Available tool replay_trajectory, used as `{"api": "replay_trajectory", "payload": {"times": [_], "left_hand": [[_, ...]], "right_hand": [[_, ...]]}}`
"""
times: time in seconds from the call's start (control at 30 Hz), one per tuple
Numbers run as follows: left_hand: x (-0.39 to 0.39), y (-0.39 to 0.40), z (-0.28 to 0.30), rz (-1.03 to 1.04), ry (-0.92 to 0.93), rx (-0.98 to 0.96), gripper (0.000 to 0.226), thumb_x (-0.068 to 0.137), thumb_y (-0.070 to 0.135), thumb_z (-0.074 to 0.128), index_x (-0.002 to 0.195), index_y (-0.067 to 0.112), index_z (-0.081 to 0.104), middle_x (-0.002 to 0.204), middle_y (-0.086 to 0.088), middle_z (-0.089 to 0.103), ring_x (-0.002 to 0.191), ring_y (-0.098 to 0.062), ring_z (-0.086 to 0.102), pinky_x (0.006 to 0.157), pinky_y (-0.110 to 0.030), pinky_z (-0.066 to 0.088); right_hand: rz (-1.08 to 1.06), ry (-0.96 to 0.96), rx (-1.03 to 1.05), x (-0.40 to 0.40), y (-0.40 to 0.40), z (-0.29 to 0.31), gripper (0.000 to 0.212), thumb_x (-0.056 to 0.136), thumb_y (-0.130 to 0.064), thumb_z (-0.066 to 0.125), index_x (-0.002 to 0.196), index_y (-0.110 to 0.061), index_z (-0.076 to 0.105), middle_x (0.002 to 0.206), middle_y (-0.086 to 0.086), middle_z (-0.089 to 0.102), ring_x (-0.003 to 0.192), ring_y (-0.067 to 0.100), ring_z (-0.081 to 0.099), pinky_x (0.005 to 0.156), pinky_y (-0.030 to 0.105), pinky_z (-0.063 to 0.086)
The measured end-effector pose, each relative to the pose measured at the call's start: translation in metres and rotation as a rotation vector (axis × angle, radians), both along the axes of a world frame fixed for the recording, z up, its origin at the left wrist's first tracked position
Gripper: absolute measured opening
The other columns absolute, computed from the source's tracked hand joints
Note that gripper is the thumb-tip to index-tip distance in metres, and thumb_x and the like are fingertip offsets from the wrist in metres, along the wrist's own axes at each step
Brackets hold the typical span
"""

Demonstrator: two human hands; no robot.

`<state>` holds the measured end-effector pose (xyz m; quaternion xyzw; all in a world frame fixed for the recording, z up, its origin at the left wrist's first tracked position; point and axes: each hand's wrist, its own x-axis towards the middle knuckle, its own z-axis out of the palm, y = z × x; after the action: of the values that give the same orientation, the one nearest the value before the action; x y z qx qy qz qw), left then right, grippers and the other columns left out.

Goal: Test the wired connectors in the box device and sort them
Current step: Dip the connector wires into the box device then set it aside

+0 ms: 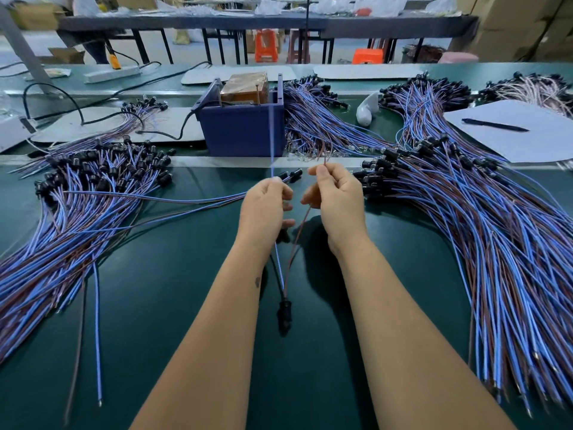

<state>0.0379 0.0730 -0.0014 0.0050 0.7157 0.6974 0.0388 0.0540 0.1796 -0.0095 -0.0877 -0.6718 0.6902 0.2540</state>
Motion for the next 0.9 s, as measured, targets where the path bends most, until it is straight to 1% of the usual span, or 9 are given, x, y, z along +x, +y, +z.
{"api": "replay_trajectory", "payload": {"times": [0.07,0.1,0.23,0.37,0.6,0.67,0.73,0.83,0.9], "left_hand": [[-0.005,-0.008,-0.005,0.049,0.081,-0.04,0.034,0.103,0.023,0.038,0.077,0.019,0.059,0.055,0.01,0.049,0.046,-0.008,0.041,0.042,-0.021,0.034],[-0.008,-0.011,-0.006,0.065,0.095,-0.045,0.034,0.103,0.023,0.036,0.079,0.021,0.06,0.049,0.012,0.044,0.041,-0.007,0.034,0.042,-0.022,0.029],[-0.012,-0.019,-0.005,0.139,0.053,-0.022,0.03,0.097,0.019,0.034,0.083,0.024,0.06,0.04,0.014,0.036,0.037,-0.005,0.028,0.041,-0.022,0.024],[-0.013,-0.024,-0.004,0.233,0.059,0.015,0.027,0.091,0.011,0.032,0.079,0.022,0.054,0.04,0.016,0.037,0.037,-0.003,0.029,0.036,-0.015,0.024],[-0.019,-0.038,-0.006,0.299,0.081,0.083,0.029,0.092,0.01,0.041,0.083,0.022,0.065,0.054,0.008,0.038,0.045,-0.008,0.027,0.044,-0.024,0.024],[-0.021,-0.038,-0.007,0.321,0.069,0.117,0.028,0.093,0.01,0.041,0.084,0.022,0.066,0.054,0.008,0.039,0.045,-0.008,0.028,0.045,-0.023,0.024],[-0.021,-0.036,-0.008,0.337,0.066,0.126,0.028,0.093,0.009,0.041,0.085,0.022,0.065,0.052,0.01,0.037,0.044,-0.007,0.028,0.044,-0.022,0.025],[-0.019,-0.033,-0.01,0.344,0.083,0.094,0.028,0.092,0.009,0.04,0.085,0.021,0.064,0.052,0.01,0.035,0.042,-0.005,0.028,0.042,-0.02,0.026],[-0.019,-0.032,-0.01,0.34,0.088,0.075,0.028,0.092,0.009,0.04,0.086,0.021,0.064,0.053,0.009,0.034,0.042,-0.006,0.028,0.041,-0.02,0.026]], "right_hand": [[-0.04,0.012,-0.007,0.0,0.0,-0.001,0.025,0.103,-0.018,0.044,0.084,-0.022,0.061,0.046,-0.01,0.042,0.046,0.011,0.04,0.05,0.026,0.039],[-0.053,0.006,0.003,-0.001,0.0,-0.002,0.026,0.103,-0.019,0.044,0.084,-0.023,0.061,0.047,-0.012,0.036,0.047,0.011,0.033,0.049,0.027,0.033],[-0.068,-0.06,-0.021,-0.003,0.0,-0.003,0.029,0.102,-0.017,0.04,0.083,-0.023,0.062,0.047,-0.015,0.032,0.048,0.006,0.029,0.051,0.025,0.027],[-0.034,-0.074,-0.05,-0.005,-0.005,-0.001,0.031,0.1,-0.008,0.038,0.086,-0.021,0.063,0.05,-0.013,0.032,0.048,0.006,0.029,0.05,0.023,0.025],[-0.057,0.01,0.029,-0.003,-0.011,0.002,0.027,0.103,-0.014,0.04,0.093,-0.028,0.061,0.051,-0.011,0.034,0.047,0.01,0.034,0.046,0.026,0.032],[-0.074,0.0,0.061,-0.007,-0.013,0.001,0.025,0.103,-0.015,0.04,0.097,-0.026,0.061,0.054,-0.008,0.037,0.05,0.012,0.036,0.05,0.027,0.034],[-0.081,-0.034,0.057,-0.013,-0.017,-0.001,0.024,0.102,-0.016,0.039,0.104,-0.023,0.062,0.058,-0.012,0.04,0.054,0.012,0.036,0.056,0.027,0.032],[-0.084,-0.074,0.002,-0.022,-0.025,-0.005,0.026,0.1,-0.013,0.037,0.108,-0.02,0.062,0.062,-0.014,0.041,0.057,0.008,0.035,0.06,0.029,0.032],[-0.097,-0.104,0.041,-0.025,-0.029,-0.006,0.029,0.1,-0.014,0.037,0.113,-0.019,0.061,0.068,-0.015,0.043,0.063,0.005,0.038,0.069,0.031,0.035]]}}
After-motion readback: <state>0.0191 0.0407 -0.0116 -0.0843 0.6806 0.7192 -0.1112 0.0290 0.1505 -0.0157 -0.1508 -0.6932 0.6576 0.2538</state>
